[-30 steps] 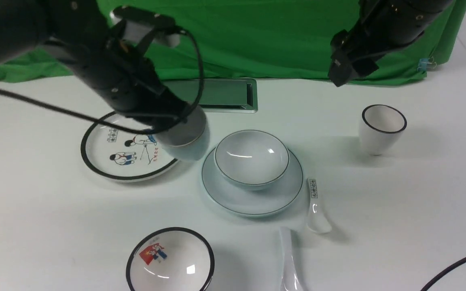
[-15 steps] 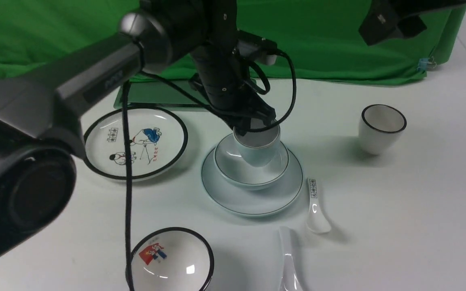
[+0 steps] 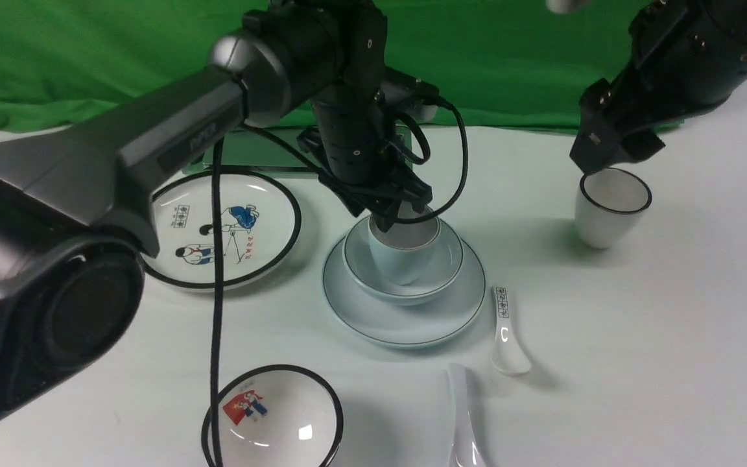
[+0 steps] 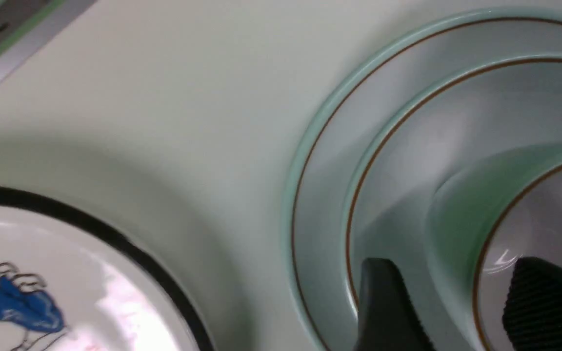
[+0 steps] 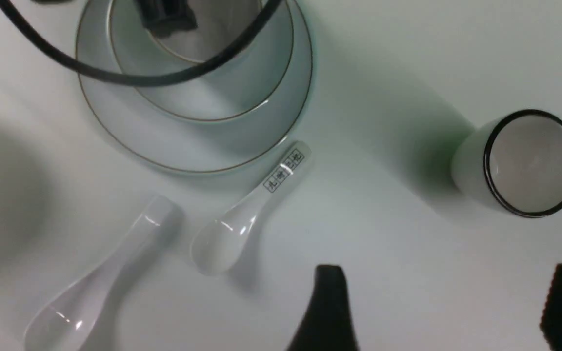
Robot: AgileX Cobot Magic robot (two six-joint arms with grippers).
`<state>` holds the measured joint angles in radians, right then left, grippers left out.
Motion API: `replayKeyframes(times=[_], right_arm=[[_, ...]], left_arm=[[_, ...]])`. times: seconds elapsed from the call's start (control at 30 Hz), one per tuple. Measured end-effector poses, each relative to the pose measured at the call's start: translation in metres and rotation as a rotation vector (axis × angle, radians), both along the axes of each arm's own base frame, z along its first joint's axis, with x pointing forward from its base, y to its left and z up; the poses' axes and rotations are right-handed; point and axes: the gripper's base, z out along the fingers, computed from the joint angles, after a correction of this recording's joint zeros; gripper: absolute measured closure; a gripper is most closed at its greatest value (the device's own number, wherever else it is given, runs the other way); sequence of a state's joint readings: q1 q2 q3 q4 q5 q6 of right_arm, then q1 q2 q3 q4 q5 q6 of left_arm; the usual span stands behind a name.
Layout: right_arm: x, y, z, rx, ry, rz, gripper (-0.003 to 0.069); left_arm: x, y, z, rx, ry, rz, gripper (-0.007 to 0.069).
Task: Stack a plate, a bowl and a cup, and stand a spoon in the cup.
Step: Use the left arm to put the blue teacup into the blue rice bowl in the middle, then use the right arm to grab a blue soup spoon
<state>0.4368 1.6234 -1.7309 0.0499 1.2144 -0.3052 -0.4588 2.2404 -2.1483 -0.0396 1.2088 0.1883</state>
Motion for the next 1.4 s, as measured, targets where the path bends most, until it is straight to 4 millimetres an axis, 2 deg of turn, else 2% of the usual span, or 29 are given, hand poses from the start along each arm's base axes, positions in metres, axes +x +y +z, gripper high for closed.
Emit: replayKeyframes(times=[0.03, 0.07, 0.1, 0.13, 0.2, 0.23, 0.27, 0.37, 0.4, 0.43, 0.47, 0.5, 0.53, 0.57, 0.6, 0.63, 0.7, 0.73, 0.77, 0.83, 0.87, 0.9, 0.97, 1.0, 1.03, 1.13, 1.27, 1.4], right_arm=[[-0.001, 0.0, -0.001, -0.002, 0.006, -0.002, 0.0088], [-0.001, -0.001, -0.002, -0.001, 0.007, -0.004, 0.0088], [-0.003, -0.001, -0.004, 0.002, 0.017, -0.018, 0.0088], [-0.005, -0.002, -0.004, 0.006, 0.021, -0.029, 0.0088], [-0.008, -0.004, -0.005, 0.012, 0.028, -0.046, 0.0088], [-0.012, -0.005, -0.008, 0.018, 0.045, -0.067, 0.0088], [-0.015, -0.007, -0.011, 0.017, 0.058, -0.073, 0.0088], [-0.021, -0.006, -0.021, 0.005, 0.093, -0.072, 0.0088], [-0.028, -0.002, -0.032, -0.011, 0.129, -0.064, 0.0088], [-0.031, 0.001, -0.04, -0.017, 0.147, -0.056, 0.0088], [-0.032, 0.001, -0.042, -0.02, 0.153, -0.058, 0.0088], [-0.037, 0.009, -0.055, -0.025, 0.172, -0.043, 0.0088], [-0.038, 0.011, -0.058, -0.027, 0.177, -0.038, 0.0088], [-0.045, 0.02, -0.073, -0.033, 0.194, -0.015, 0.0088], [-0.05, 0.028, -0.083, -0.029, 0.196, 0.001, 0.0088], [-0.051, 0.031, -0.085, -0.024, 0.188, 0.011, 0.0088], [-0.062, 0.047, -0.103, 0.001, 0.175, 0.039, 0.0088], [-0.063, 0.049, -0.106, 0.008, 0.169, 0.045, 0.0088], [-0.071, 0.061, -0.116, 0.041, 0.145, 0.066, 0.0088], [-0.078, 0.072, -0.123, 0.075, 0.125, 0.081, 0.0088], [-0.078, 0.074, -0.123, 0.078, 0.121, 0.085, 0.0088], [-0.081, 0.08, -0.127, 0.099, 0.115, 0.082, 0.0088], [-0.08, 0.085, -0.132, 0.117, 0.115, 0.066, 0.0088], [-0.079, 0.086, -0.134, 0.12, 0.12, 0.054, 0.0088], [-0.075, 0.089, -0.142, 0.126, 0.134, 0.018, 0.0088], [-0.07, 0.091, -0.154, 0.119, 0.162, -0.029, 0.0088], [-0.057, 0.092, -0.183, 0.094, 0.228, -0.131, 0.0088], [-0.052, 0.096, -0.201, 0.082, 0.252, -0.165, 0.0088]], left_arm=[[-0.002, 0.003, 0.012, 0.011, -0.029, 0.001, 0.0283], [-0.002, 0.003, 0.012, 0.011, -0.029, 0.001, 0.0283], [-0.009, 0.011, 0.039, 0.026, -0.1, 0.009, 0.0248], [-0.014, 0.017, 0.057, 0.036, -0.147, 0.021, 0.0235], [-0.021, 0.024, 0.079, 0.043, -0.202, 0.042, 0.0225], [-0.033, 0.037, 0.107, 0.047, -0.269, 0.068, 0.0219], [-0.041, 0.045, 0.124, 0.037, -0.299, 0.089, 0.0218], [-0.062, 0.066, 0.154, 0.013, -0.353, 0.137, 0.0223], [-0.079, 0.082, 0.169, 0.001, -0.371, 0.177, 0.0238], [-0.087, 0.088, 0.173, 0.0, -0.372, 0.192, 0.0249], [-0.089, 0.09, 0.17, 0.006, -0.364, 0.194, 0.0251], [-0.104, 0.099, 0.171, 0.016, -0.355, 0.214, 0.0275], [-0.108, 0.101, 0.171, 0.018, -0.349, 0.217, 0.0284], [-0.126, 0.11, 0.169, 0.023, -0.335, 0.233, 0.0316], [-0.137, 0.114, 0.159, 0.029, -0.31, 0.241, 0.0347], [-0.142, 0.116, 0.156, 0.033, -0.302, 0.242, 0.0359], [-0.168, 0.126, 0.139, 0.018, -0.289, 0.257, 0.0431], [-0.172, 0.127, 0.136, 0.011, -0.294, 0.26, 0.0443], [-0.19, 0.134, 0.123, -0.001, -0.287, 0.268, 0.0491], [-0.211, 0.141, 0.107, -0.024, -0.292, 0.274, 0.0545], [-0.212, 0.142, 0.109, -0.032, -0.305, 0.274, 0.055], [-0.229, 0.147, 0.095, -0.056, -0.312, 0.269, 0.0584], [-0.243, 0.151, 0.081, -0.08, -0.31, 0.268, 0.0605], [-0.247, 0.152, 0.081, -0.096, -0.322, 0.268, 0.061], [-0.261, 0.155, 0.069, -0.125, -0.325, 0.268, 0.0617], [-0.273, 0.159, 0.06, -0.142, -0.337, 0.267, 0.0619], [-0.289, 0.166, 0.047, -0.141, -0.354, 0.242, 0.0615], [-0.291, 0.166, 0.044, -0.147, -0.359, 0.231, 0.0614]])
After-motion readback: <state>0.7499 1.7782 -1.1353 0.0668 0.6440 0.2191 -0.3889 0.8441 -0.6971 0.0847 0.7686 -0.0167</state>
